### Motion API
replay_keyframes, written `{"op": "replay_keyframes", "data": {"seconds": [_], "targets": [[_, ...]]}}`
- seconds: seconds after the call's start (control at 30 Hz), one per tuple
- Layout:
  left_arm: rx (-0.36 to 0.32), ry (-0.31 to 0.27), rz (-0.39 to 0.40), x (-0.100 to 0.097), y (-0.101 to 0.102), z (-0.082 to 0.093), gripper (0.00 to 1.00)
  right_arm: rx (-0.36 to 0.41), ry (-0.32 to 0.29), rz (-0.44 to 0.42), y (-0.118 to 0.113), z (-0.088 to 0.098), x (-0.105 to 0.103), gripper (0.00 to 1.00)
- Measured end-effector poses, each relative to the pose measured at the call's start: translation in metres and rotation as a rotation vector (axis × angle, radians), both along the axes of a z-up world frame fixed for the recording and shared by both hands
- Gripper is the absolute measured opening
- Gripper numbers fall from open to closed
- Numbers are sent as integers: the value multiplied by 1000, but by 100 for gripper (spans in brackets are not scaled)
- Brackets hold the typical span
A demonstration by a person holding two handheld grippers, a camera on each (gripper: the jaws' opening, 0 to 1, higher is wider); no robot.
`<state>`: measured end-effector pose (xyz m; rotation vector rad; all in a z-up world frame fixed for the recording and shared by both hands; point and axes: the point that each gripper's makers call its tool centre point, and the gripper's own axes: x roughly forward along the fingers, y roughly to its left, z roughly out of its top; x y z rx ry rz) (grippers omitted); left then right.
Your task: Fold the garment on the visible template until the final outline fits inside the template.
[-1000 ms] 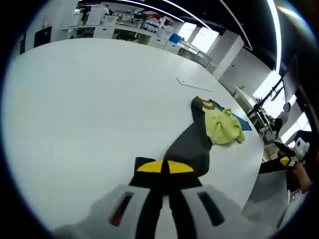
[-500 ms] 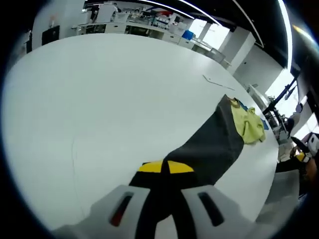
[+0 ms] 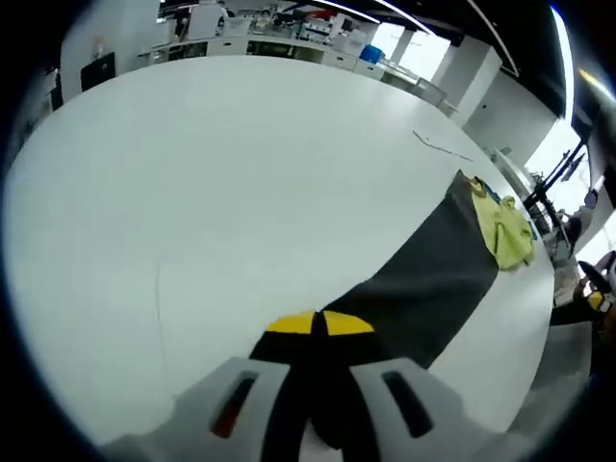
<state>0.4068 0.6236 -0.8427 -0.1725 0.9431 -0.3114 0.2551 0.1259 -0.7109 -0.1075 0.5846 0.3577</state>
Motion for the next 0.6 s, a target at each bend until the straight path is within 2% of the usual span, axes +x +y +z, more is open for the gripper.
{"op": "replay_keyframes", "data": {"seconds": [0.2, 0.37, 0.5, 0.6], "targets": [[65, 13, -70, -19, -2, 1, 0, 5, -3, 2, 3, -1, 0, 92], [73, 24, -92, -32, -2, 3, 0, 9, -6, 16, 11, -1, 0, 92], [81, 12, -127, -37, -4, 6, 0, 8, -5, 31, 15, -3, 0, 92], [73, 3, -121, -36, -2, 9, 0, 9, -8, 37, 16, -2, 0, 92]]}}
